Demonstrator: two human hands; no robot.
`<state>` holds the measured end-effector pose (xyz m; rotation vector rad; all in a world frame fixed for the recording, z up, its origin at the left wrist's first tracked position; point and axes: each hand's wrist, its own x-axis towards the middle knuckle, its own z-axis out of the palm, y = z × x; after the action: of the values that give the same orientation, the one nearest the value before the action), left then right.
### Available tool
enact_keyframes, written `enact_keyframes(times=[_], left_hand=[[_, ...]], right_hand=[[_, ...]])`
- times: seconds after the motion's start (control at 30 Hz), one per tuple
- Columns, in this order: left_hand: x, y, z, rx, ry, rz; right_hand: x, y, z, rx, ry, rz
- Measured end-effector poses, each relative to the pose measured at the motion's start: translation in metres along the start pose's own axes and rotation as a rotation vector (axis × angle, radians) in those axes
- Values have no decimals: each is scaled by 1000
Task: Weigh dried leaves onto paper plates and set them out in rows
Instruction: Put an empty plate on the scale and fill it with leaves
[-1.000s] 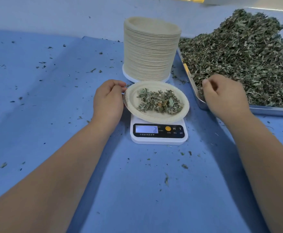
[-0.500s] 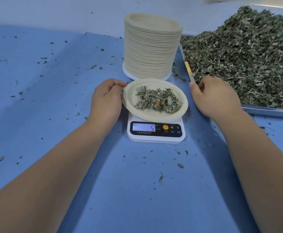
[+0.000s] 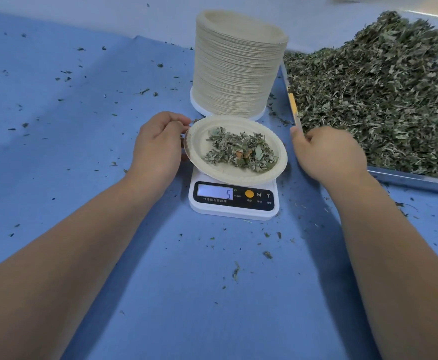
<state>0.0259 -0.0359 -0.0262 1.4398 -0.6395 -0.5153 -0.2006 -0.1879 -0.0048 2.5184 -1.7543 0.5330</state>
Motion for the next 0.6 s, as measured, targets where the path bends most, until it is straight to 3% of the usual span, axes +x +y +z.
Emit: enact_keyframes(times=[0.27,0.47,0.6], left_hand=[[0,-1,-1,8,-3,3],[2,-4,-3,42,-20,17],[2,-4,-1,62,-25,15]], right_hand=[[4,-25,-22,230,243,-111],[4,-86,-32,497,108,-359],[9,-111,-35,457,-66,-483]])
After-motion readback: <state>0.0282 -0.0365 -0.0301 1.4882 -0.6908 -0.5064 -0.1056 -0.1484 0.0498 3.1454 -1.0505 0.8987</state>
